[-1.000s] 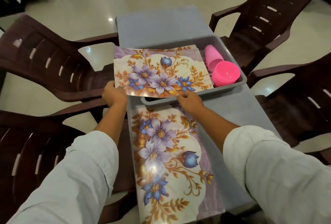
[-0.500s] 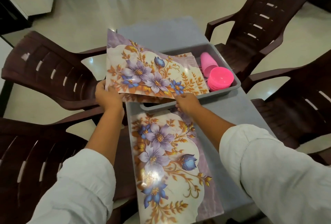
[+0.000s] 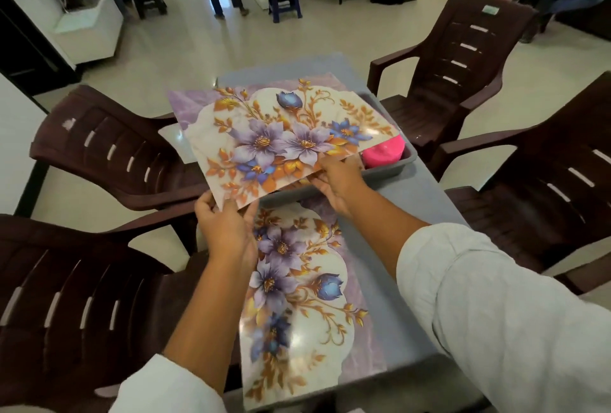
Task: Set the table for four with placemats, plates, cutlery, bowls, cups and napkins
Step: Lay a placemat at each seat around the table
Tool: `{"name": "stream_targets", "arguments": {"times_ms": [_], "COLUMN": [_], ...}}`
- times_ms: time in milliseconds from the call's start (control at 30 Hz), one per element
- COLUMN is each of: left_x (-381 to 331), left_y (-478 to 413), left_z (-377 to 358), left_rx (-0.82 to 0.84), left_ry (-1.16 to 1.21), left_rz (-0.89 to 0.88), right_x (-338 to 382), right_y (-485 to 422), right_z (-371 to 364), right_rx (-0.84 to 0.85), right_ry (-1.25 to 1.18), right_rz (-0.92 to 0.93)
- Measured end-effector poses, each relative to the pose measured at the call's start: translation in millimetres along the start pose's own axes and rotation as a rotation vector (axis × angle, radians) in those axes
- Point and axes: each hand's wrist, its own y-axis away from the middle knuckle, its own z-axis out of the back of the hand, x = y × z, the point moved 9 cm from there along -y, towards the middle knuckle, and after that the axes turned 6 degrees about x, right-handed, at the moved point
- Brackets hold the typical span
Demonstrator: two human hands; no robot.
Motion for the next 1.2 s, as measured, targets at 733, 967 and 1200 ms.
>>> {"name": "stream_targets", "arguments": {"times_ms": [733, 967, 1200], "left_x": [219, 255, 261], "left_y": [190, 192, 177], "left_z": [17, 26, 31], "left_rx": [0.469, 0.473, 0.306], "left_ry": [-0.752, -1.087, -1.077], "left_rz": [0.530, 0.530, 0.502], "right_x": [55, 22, 28], "right_y": [217, 204, 161], "right_z": [388, 408, 396], "right_rx": [-0.274, -0.290, -0.271], "right_ry": [0.685, 0.725, 1.057], "right_rz": [-0.006, -0.128, -0.147]}}
